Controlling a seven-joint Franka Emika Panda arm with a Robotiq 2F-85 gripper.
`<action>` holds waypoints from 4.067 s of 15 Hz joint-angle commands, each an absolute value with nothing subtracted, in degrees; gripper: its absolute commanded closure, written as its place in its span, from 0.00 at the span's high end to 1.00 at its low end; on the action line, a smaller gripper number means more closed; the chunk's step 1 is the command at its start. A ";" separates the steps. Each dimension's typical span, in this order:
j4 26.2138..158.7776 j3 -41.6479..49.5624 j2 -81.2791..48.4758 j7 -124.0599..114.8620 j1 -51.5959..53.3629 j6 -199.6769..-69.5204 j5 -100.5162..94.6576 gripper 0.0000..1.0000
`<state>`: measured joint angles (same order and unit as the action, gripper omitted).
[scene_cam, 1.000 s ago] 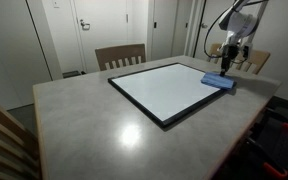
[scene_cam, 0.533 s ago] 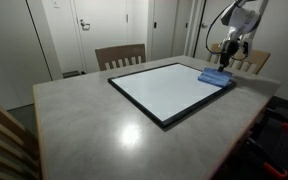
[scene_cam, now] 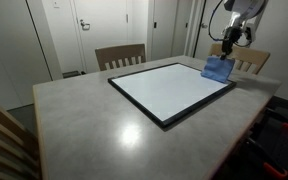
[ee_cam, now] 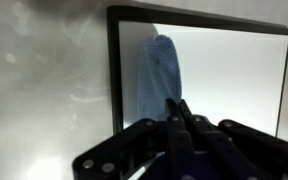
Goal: Pick up the light blue towel and wipe the white board on the table with it.
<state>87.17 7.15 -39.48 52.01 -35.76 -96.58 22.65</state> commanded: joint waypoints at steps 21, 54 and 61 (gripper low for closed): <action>102.79 7.82 -31.71 44.07 -28.21 -123.00 12.30 0.01; 134.86 2.16 -19.61 61.39 -25.85 -140.39 40.00 0.01; 136.05 1.76 -19.40 61.21 -21.84 -140.94 40.45 0.01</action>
